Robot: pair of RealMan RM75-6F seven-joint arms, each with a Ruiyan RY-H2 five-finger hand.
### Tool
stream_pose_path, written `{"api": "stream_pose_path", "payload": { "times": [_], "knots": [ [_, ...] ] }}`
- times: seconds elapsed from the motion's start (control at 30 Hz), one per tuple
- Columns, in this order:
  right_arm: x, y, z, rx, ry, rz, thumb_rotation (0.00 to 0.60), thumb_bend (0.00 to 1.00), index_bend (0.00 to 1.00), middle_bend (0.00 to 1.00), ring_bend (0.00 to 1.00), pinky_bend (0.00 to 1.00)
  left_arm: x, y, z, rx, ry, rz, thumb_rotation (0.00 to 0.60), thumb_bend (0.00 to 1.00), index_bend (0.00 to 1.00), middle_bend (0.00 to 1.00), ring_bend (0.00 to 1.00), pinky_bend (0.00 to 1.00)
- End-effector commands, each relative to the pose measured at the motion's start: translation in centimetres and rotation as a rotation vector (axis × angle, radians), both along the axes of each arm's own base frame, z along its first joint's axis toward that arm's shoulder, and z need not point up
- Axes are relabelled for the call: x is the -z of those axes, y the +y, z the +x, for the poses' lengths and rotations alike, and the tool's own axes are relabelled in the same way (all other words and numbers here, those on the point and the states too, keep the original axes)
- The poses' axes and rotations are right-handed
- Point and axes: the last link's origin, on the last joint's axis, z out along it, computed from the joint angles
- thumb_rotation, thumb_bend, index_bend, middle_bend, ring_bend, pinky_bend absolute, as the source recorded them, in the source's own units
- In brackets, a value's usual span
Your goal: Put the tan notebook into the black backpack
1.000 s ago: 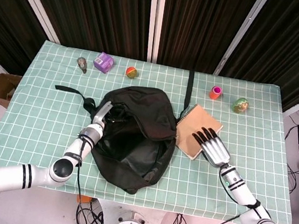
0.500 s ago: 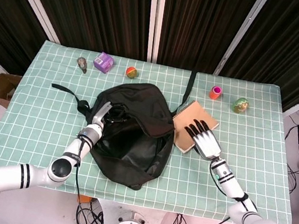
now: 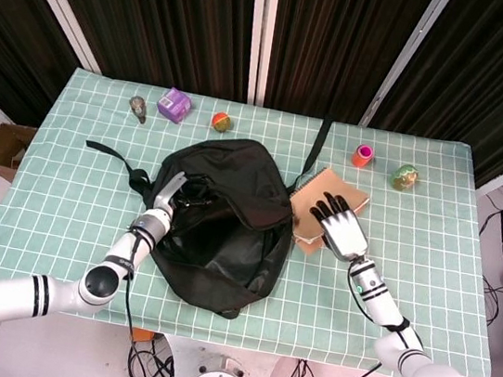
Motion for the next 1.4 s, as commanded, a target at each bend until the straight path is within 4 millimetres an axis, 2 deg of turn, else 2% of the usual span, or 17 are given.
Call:
{"api": "stream_pose_path", "payload": {
  "times": [0.03,0.27,0.47,0.73,0.9,1.1,1.4],
  "knots": [
    [0.6,0.2,0.1,-0.007,0.024,0.022,0.600,0.48,0.65,0.42,0.20,0.31,-0.1,0.0,0.0,0.000,-0.002,-0.002,0.600,0.40,0.61,0.65,0.54,0.58],
    [-0.2,0.8,-0.5,-0.029,0.008,0.017,0.600,0.54,0.85,0.49,0.27,0.37,-0.8,0.1,0.1,-0.004,-0.021,-0.001,0.600,0.40,0.61,0.65,0.54,0.58],
    [-2.5,2.1,-0.9,-0.102,-0.107,-0.011,0.600,0.54,0.90,0.52,0.30,0.41,-1.5,0.2,0.3,-0.028,-0.077,-0.027,0.600,0.41,0.61,0.65,0.54,0.58],
    [-6.9,4.7,-1.9,-0.238,-0.224,-0.073,0.600,0.58,0.97,0.57,0.34,0.44,-3.1,0.8,0.6,-0.066,-0.142,-0.042,0.600,0.42,0.61,0.65,0.54,0.58],
    [-9.1,5.9,-1.6,-0.325,-0.282,-0.125,0.600,0.59,0.99,0.58,0.35,0.45,-3.9,1.0,0.9,-0.074,-0.157,-0.054,0.600,0.42,0.61,0.65,0.54,0.58],
    [-9.8,6.7,0.6,-0.469,-0.368,-0.127,0.600,0.59,1.00,0.59,0.36,0.46,-4.1,0.9,1.2,-0.090,-0.184,-0.096,0.600,0.42,0.60,0.65,0.54,0.59],
    [-5.6,6.5,7.6,-0.672,-0.444,0.020,0.600,0.59,1.00,0.59,0.36,0.46,-4.9,1.0,1.6,-0.095,-0.219,-0.124,0.600,0.42,0.60,0.64,0.54,0.59]
  ]
}}
